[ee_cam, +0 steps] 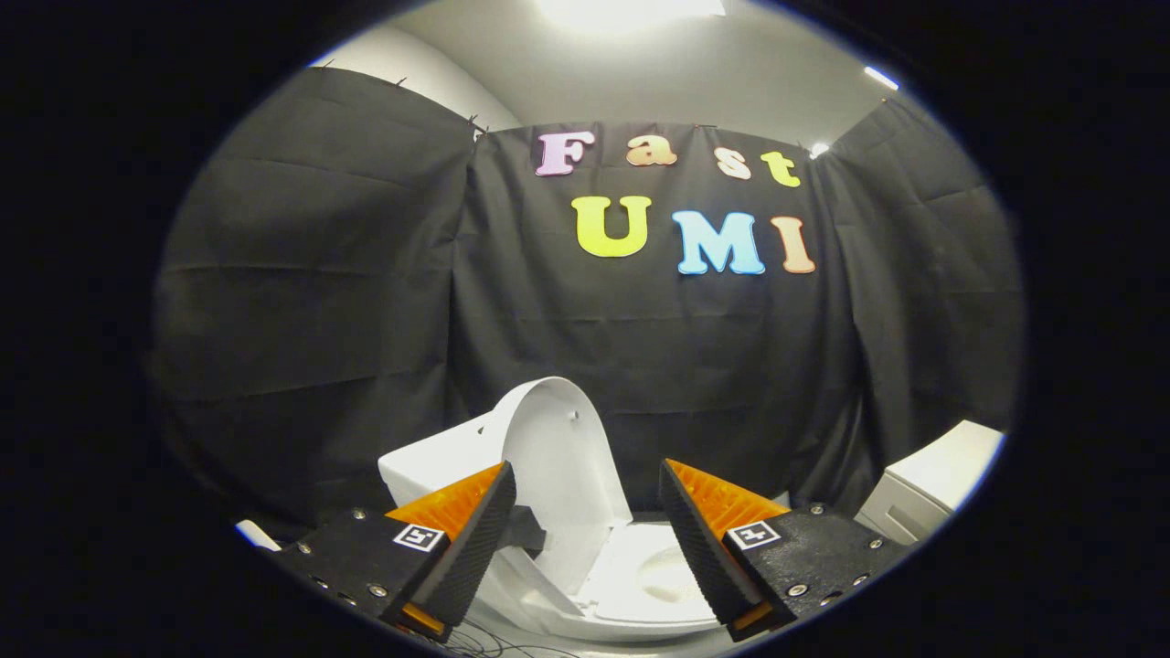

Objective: Open the toilet lid.

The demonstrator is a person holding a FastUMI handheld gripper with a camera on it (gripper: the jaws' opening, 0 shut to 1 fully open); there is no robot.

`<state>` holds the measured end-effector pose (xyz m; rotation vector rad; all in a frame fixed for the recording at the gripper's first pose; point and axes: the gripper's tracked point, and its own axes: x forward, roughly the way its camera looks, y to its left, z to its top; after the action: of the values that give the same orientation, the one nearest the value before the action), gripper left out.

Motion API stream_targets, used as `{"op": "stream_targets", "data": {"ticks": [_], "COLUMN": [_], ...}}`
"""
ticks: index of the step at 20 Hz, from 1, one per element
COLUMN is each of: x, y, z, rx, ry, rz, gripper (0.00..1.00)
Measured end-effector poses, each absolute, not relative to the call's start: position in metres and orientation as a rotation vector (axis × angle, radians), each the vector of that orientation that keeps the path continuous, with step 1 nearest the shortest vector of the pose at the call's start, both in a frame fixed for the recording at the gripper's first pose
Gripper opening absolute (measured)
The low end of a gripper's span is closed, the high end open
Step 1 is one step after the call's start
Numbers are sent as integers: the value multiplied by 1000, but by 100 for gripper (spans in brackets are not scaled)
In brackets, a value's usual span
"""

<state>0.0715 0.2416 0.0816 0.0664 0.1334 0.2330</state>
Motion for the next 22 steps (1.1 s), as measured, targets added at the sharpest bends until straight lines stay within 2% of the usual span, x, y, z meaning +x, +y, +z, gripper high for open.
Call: {"op": "stream_targets", "data": {"ticks": [9,22], "x": [52,24], "y": [157,71], "z": [114,94], "rx": [45,15], "ry": [59,-9], "rz": [125,54], "gripper": [96,96]}}
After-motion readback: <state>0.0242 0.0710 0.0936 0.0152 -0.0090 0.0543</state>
